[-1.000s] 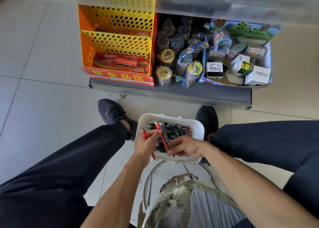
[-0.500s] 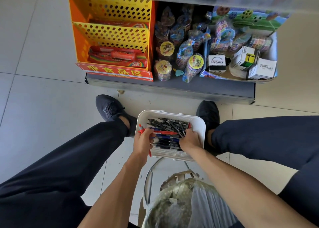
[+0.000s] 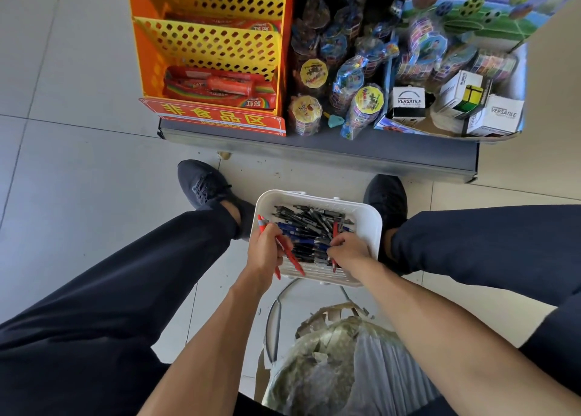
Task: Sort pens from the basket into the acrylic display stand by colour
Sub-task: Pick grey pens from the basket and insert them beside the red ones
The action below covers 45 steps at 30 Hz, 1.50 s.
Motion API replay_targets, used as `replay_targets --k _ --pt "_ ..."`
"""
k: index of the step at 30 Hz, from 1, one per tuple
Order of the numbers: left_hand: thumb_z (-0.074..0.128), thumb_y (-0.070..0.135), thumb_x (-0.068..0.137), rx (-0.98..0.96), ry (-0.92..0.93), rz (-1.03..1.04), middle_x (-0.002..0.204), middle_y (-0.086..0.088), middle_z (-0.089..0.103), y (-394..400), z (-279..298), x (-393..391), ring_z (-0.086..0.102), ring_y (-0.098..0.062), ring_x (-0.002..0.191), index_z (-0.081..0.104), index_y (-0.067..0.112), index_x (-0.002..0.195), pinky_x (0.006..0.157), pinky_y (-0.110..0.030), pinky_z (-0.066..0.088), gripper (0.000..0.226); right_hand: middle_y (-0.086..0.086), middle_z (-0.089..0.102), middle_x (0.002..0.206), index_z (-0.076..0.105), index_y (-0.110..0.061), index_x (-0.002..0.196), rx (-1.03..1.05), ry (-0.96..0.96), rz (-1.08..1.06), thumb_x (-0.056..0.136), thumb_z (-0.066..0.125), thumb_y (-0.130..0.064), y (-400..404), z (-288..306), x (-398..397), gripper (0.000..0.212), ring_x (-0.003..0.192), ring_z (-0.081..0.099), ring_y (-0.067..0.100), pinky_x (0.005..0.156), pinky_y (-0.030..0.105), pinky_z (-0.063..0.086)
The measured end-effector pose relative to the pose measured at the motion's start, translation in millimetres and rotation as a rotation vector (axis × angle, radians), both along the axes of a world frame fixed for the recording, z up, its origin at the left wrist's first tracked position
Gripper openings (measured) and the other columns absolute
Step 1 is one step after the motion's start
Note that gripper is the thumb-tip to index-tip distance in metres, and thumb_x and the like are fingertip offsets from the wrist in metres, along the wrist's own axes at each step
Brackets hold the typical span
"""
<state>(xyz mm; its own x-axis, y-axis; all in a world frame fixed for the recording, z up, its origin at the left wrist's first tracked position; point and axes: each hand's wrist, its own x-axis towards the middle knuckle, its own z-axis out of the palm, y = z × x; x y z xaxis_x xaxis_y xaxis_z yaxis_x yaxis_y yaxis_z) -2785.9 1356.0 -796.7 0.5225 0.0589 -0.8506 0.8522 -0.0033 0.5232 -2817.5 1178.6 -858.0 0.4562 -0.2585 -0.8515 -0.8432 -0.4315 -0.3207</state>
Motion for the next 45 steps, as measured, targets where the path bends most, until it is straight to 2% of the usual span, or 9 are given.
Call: replay_targets --k 3,7,11,14,21,32,35,40,45 --pt "0.039 0.01 0.097 0.038 -0.02 -0.017 0.057 -0.003 0.046 -2 2 -2 0.039 -0.009 0.046 0.042 0.011 0.074 0.047 -0.022 0.034 0.023 0.001 0.07 0.082 0.069 -0.018 0.084 0.144 0.029 -0.091 0.093 0.063 -0.01 -1 2 1 0.014 0.079 0.064 0.018 0.073 0.028 0.056" --pt "0.042 0.007 0.093 -0.014 -0.058 0.011 0.054 -0.003 0.036 -2 7 -3 0.029 -0.014 0.05 0.039 0.015 0.073 0.05 -0.03 0.025 0.022 -0.002 0.074 0.077 0.074 -0.02 0.086 0.286 -0.055 -0.163 0.096 0.059 -0.007 -6 12 -1 0.023 0.076 0.064 0.015 0.076 0.029 0.055" --pt "0.045 0.006 0.091 -0.07 -0.051 0.039 0.052 -0.002 0.032 -4 14 -3 0.025 -0.014 0.048 0.034 0.018 0.07 0.05 -0.031 0.021 0.027 -0.009 0.07 0.085 0.072 -0.027 0.092 0.096 -0.161 0.094 0.082 0.075 -0.002 -12 18 -4 0.027 0.09 0.067 0.014 0.087 0.027 0.055" --pt "0.044 0.008 0.092 -0.073 -0.041 0.043 0.053 -0.002 0.032 -5 18 -5 0.024 -0.013 0.048 0.036 0.017 0.068 0.05 -0.03 0.022 0.027 -0.002 0.065 0.1 0.07 -0.018 0.106 0.001 -0.195 0.289 0.085 0.067 0.003 -12 19 -6 0.031 0.1 0.064 0.02 0.087 0.026 0.05" --pt "0.043 0.009 0.093 -0.064 -0.02 0.063 0.055 -0.002 0.034 0 11 -10 0.027 -0.012 0.049 0.037 0.016 0.066 0.052 -0.03 0.025 0.029 -0.004 0.056 0.13 0.061 -0.021 0.131 -0.16 -0.335 0.761 0.086 0.064 -0.001 -6 2 -9 0.05 0.127 0.046 0.02 0.107 0.035 0.042" --pt "0.041 0.009 0.094 -0.051 0.03 0.087 0.055 -0.001 0.034 9 1 -6 0.028 -0.011 0.05 0.034 0.014 0.07 0.052 -0.027 0.028 0.025 0.01 0.068 0.115 0.068 -0.01 0.107 -0.356 -0.071 1.121 0.097 0.045 -0.004 3 3 18 0.026 0.11 0.065 0.032 0.084 0.041 0.051" --pt "0.042 0.009 0.093 -0.052 0.031 0.094 0.056 -0.001 0.034 9 -1 -4 0.028 -0.012 0.049 0.036 0.014 0.071 0.052 -0.029 0.028 0.024 0.004 0.065 0.096 0.054 -0.017 0.076 -0.287 -0.019 1.071 0.095 0.055 -0.009 -3 5 17 0.02 0.099 0.067 0.028 0.07 0.035 0.047" --pt "0.053 0.01 0.094 -0.023 0.017 0.06 0.053 0.002 0.033 7 6 -6 0.027 -0.008 0.044 0.035 0.016 0.069 0.046 -0.024 0.026 0.031 -0.013 0.067 0.084 0.075 -0.028 0.088 -0.015 -0.108 0.787 0.087 0.076 -0.031 -14 9 8 0.003 0.082 0.063 0.01 0.07 0.027 0.044" --pt "0.077 0.029 0.088 0.112 -0.139 -0.001 0.049 0.013 0.051 1 14 -14 0.046 -0.001 0.044 0.062 0.013 0.082 0.053 -0.021 0.039 0.023 -0.014 0.071 0.066 0.074 -0.029 0.073 0.271 -0.2 0.362 0.071 0.092 -0.033 -6 37 12 0.019 0.069 0.064 0.004 0.068 0.022 0.047"
